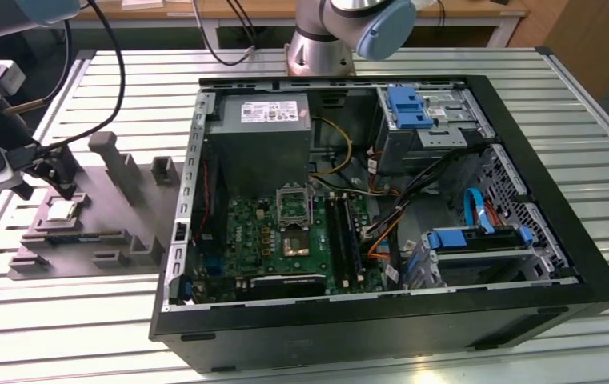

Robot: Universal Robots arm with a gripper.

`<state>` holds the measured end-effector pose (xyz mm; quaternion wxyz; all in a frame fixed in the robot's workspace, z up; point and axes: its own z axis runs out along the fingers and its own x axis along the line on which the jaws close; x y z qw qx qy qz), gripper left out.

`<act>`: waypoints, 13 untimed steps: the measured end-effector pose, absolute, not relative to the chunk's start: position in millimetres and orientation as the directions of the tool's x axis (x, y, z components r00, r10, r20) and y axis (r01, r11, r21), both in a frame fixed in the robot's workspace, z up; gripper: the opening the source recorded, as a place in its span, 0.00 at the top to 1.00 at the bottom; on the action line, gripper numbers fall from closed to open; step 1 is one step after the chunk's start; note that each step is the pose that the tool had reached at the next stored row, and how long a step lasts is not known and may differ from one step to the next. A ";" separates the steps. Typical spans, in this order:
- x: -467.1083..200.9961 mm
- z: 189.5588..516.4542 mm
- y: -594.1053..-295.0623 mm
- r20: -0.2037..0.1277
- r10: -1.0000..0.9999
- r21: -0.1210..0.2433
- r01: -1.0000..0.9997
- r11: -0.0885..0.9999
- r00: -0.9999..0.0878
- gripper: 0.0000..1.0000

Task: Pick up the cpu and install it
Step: 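Pick up the cpu and move it towards the insertion slot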

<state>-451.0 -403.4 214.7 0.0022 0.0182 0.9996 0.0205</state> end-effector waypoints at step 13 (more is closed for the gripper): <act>-451.0 211.1 -403.4 -0.004 0.037 0.041 0.036 0.998 -0.999 0.35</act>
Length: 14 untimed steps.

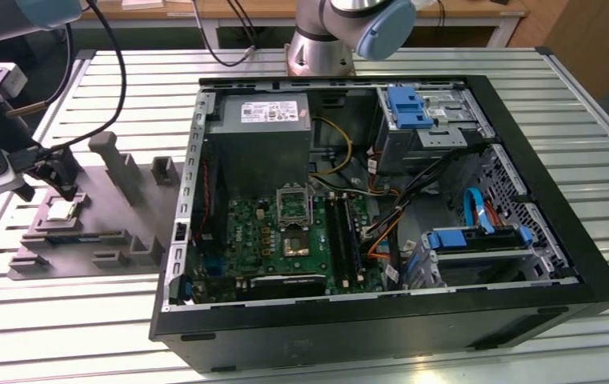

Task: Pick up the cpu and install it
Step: 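Pick up the cpu and move it towards the insertion slot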

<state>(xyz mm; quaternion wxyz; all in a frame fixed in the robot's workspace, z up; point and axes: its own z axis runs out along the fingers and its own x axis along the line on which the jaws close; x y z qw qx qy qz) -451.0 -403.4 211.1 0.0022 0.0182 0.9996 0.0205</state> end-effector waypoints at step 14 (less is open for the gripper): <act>-451.0 208.3 -403.4 -0.004 0.037 0.041 0.036 0.998 -0.999 0.35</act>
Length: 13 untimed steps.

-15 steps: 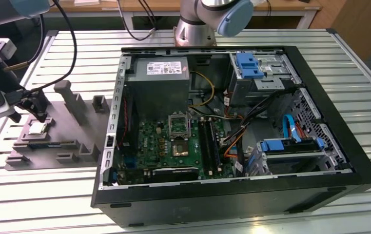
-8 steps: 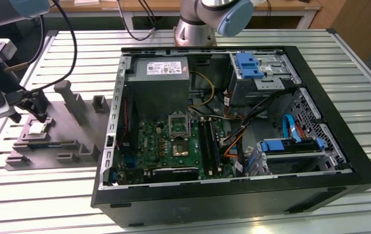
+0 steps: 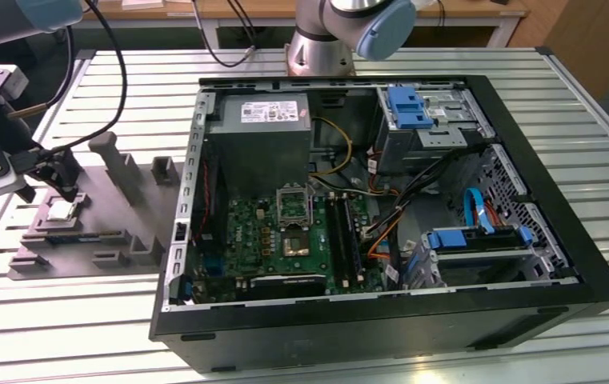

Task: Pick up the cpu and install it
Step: 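Pick up the cpu and move it towards the insertion slot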

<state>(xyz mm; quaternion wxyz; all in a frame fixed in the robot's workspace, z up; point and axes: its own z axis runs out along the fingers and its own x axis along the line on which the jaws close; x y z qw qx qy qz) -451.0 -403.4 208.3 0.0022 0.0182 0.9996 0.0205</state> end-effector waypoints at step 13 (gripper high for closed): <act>-450.9 202.2 -404.8 -0.004 0.035 0.042 0.035 0.999 -0.999 0.35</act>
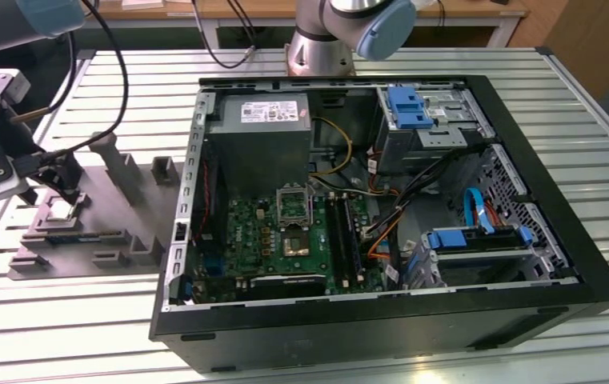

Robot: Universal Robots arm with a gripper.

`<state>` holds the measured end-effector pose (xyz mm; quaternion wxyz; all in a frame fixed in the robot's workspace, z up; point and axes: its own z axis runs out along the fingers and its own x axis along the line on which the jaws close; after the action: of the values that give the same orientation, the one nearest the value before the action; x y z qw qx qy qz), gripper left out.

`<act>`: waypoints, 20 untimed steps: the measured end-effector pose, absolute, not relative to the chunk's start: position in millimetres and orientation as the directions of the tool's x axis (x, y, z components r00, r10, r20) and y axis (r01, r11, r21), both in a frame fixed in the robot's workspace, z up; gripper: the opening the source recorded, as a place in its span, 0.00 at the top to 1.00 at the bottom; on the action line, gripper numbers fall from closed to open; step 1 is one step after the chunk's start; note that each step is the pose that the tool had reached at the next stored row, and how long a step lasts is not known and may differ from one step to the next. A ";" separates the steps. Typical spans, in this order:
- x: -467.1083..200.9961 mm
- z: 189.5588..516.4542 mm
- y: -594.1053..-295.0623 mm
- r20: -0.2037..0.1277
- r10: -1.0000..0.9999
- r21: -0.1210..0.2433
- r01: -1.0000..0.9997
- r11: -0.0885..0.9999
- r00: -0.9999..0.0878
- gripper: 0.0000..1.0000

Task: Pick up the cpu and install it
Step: 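Pick up the cpu and move it towards the insertion slot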

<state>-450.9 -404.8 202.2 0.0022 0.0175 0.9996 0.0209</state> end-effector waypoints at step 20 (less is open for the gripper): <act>-451.0 189.2 -407.1 -0.003 0.035 0.043 0.035 0.998 -0.999 0.35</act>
<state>-451.0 -407.1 189.2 0.0020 0.0176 0.9996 0.0212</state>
